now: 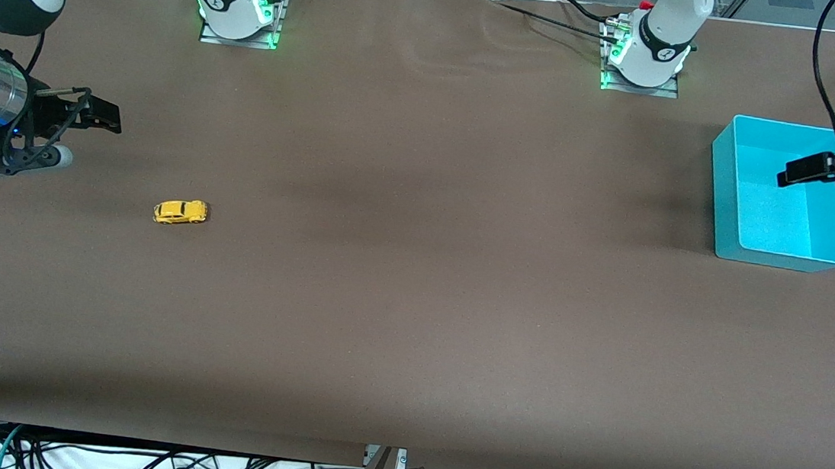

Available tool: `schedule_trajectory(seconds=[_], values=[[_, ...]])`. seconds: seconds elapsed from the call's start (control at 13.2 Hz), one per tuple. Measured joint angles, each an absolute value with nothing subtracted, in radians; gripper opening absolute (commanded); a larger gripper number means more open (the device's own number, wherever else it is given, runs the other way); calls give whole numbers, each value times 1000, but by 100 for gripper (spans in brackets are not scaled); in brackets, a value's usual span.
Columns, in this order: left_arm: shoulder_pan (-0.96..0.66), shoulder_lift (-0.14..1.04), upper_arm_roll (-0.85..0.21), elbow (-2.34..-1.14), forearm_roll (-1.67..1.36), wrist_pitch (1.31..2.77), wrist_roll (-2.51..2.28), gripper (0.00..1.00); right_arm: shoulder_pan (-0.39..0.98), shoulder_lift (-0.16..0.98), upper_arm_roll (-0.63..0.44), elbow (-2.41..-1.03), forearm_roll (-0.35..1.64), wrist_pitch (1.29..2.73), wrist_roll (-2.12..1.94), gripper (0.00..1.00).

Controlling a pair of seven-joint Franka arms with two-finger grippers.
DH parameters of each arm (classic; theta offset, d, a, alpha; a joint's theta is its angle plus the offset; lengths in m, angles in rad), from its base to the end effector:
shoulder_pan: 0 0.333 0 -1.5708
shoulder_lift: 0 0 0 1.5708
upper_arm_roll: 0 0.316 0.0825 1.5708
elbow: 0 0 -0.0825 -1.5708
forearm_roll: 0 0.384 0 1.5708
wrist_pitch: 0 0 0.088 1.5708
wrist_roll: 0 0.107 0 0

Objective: Wind and store yellow beetle car
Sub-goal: 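Reach the right gripper down over the yellow beetle car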

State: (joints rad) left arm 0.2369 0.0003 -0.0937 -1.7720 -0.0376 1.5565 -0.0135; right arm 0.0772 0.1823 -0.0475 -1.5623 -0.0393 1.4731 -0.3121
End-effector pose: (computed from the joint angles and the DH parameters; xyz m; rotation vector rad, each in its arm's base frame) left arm 0.5335 0.0728 0.5297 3.0629 0.2459 -0.3284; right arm 0.5868 0.0150 0.5172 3.0571 0.5294 -0.4298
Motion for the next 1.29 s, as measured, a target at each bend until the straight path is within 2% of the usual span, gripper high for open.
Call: schedule_trajectory(seconds=[0.23,0.38,0.61,1.29], values=[[239,-33,-97,-1893,-38,1641,-14,100,65,242,-54,-1569,-60,1514,-563,100],[238,-55,-105,-1901,-38,1633,-16,100,61,284,-55,-1574,-61,1547,-708,100],[239,-90,-107,-1854,-38,1574,-17,100,61,313,-55,-1632,-61,1630,-915,100],[238,-57,-110,-1728,-38,1527,-17,100,51,308,-85,-1944,-61,2108,-1395,100]])
